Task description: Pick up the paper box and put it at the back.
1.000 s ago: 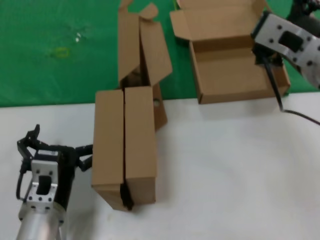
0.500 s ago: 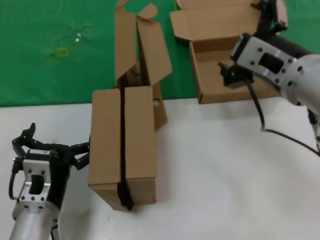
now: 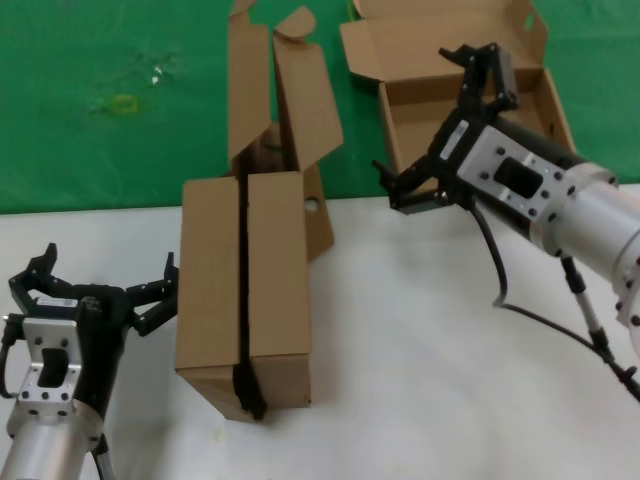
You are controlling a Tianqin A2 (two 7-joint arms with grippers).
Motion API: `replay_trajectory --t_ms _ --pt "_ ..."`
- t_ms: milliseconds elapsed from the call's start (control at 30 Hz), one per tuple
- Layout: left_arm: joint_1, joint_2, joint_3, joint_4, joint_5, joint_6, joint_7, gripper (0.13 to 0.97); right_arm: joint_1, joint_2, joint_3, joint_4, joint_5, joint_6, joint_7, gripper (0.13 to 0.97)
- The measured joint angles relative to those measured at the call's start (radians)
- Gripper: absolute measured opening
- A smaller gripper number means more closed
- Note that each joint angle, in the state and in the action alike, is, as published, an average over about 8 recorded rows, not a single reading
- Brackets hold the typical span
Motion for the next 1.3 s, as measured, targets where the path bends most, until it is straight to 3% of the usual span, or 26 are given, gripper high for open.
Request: replay_trajectory --t_ms 1300 --pt "0.016 -0.006 -0.142 0.02 0.095 0.143 -0.16 0.966 -0.32 0.039 0.048 -0.223 0.881 0.621 -0.342 0.966"
